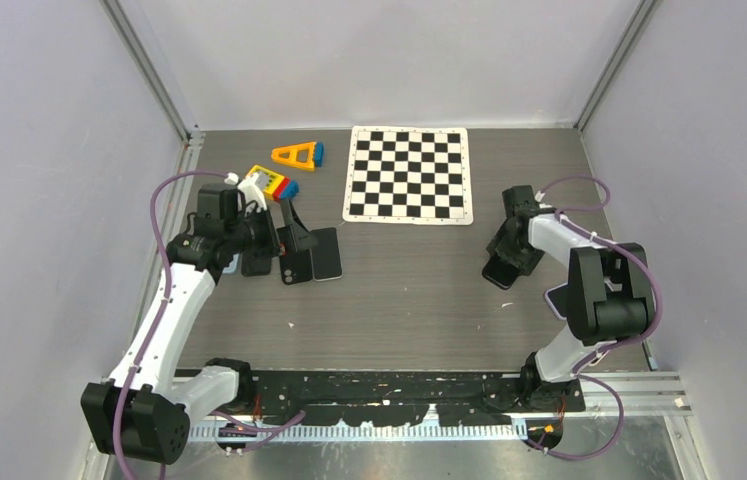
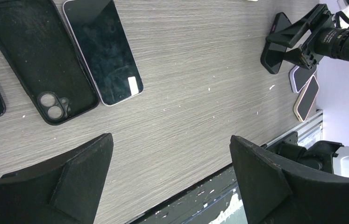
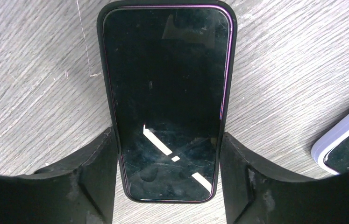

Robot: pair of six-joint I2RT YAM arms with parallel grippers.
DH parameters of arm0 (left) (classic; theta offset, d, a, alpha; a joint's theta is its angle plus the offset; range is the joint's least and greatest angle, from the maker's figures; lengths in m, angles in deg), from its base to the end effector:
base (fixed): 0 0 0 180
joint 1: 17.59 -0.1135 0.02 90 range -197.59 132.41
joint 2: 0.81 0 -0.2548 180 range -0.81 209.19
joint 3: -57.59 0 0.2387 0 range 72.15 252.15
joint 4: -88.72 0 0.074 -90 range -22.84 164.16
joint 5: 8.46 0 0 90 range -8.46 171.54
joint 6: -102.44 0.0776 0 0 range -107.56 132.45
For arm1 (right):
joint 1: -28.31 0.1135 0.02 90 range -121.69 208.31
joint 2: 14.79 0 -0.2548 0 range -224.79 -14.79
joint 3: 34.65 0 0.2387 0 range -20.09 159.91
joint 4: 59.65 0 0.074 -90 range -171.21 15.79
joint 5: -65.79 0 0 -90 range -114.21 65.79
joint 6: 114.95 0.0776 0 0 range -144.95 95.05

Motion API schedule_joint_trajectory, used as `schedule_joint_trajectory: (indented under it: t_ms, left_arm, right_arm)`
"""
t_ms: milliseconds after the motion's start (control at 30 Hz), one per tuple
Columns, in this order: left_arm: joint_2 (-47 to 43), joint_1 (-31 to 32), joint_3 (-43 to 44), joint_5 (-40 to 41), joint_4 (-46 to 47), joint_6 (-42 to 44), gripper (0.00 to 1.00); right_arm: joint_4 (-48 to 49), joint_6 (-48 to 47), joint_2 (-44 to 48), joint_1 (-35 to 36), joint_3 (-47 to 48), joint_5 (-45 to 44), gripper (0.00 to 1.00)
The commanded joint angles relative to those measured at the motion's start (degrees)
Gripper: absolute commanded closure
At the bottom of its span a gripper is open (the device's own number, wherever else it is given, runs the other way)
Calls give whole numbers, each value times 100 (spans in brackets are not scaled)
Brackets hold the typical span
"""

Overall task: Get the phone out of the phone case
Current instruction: Pick up the phone at the center of the board.

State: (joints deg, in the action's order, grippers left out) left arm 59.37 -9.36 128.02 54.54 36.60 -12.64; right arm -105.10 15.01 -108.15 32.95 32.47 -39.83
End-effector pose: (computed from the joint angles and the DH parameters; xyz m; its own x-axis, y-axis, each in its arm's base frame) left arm 0.2273 -0.0685 0.2815 -0.7942 -0.2667 -0.5460 0.1386 0.7954 -0.5901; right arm 0.2965 0.0031 0.1211 -0.7212 0.5620 -0.4050 0.6126 0.7903 0.0058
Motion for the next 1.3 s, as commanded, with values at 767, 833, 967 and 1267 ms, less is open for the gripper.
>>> schedule_joint_trajectory:
  t_ms: [767, 833, 967, 1267]
  left_arm:
    - [63, -20, -1313, -1910, 3956, -3067, 4]
    - [90, -2, -1266, -1955, 4185, -3127, 3]
    - [372, 38, -1074, -1840, 3824, -2786, 4]
    - [1000, 408, -652, -922, 2904, -2099, 8]
  right_arm:
    - [3510, 705, 2585, 2755, -1332, 2927, 67]
    - [3456, 506, 2448, 3123, -1041, 2919, 68]
    - [3405, 158, 1886, 3659, -356, 2987, 69]
    - [3459, 433, 473, 4005, 843, 3183, 70]
